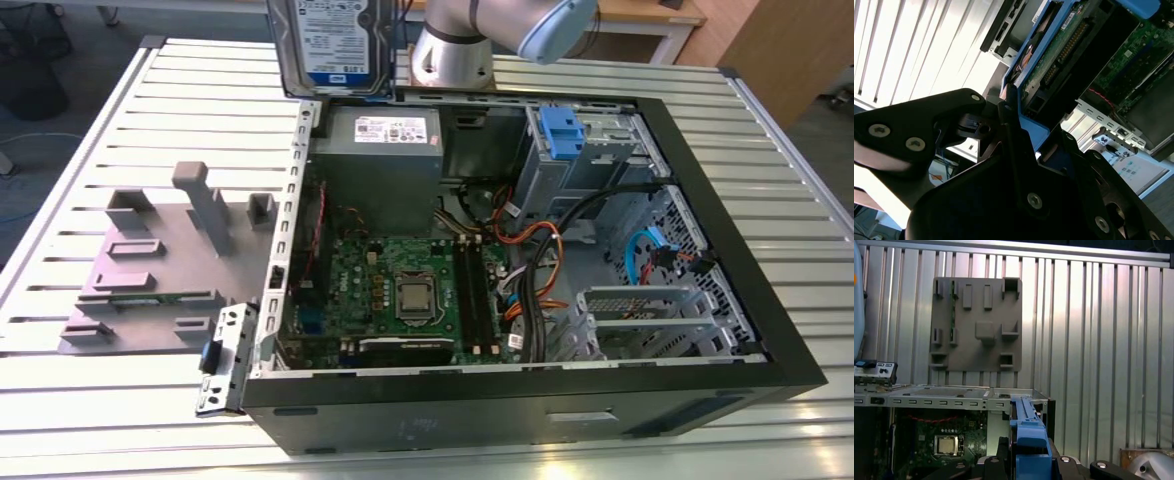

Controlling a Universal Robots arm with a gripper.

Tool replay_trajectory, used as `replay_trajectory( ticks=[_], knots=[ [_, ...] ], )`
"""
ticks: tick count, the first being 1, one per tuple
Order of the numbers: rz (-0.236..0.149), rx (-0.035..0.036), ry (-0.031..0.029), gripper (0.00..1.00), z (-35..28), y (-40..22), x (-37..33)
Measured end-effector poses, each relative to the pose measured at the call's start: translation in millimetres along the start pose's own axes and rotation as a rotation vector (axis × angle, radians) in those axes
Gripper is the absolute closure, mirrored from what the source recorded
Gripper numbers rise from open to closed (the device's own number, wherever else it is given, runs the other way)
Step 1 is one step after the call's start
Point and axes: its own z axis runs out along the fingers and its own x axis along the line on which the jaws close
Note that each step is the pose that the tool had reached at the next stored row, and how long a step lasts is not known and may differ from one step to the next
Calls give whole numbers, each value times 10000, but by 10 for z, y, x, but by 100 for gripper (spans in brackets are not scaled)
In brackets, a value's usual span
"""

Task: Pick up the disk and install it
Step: 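Pick up the disk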

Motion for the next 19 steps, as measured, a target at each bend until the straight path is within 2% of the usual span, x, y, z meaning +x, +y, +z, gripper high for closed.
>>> replay_trajectory(
  ticks=[19],
  knots=[
    [0, 0, 0, 63, -1, -56, 1]
  ],
)
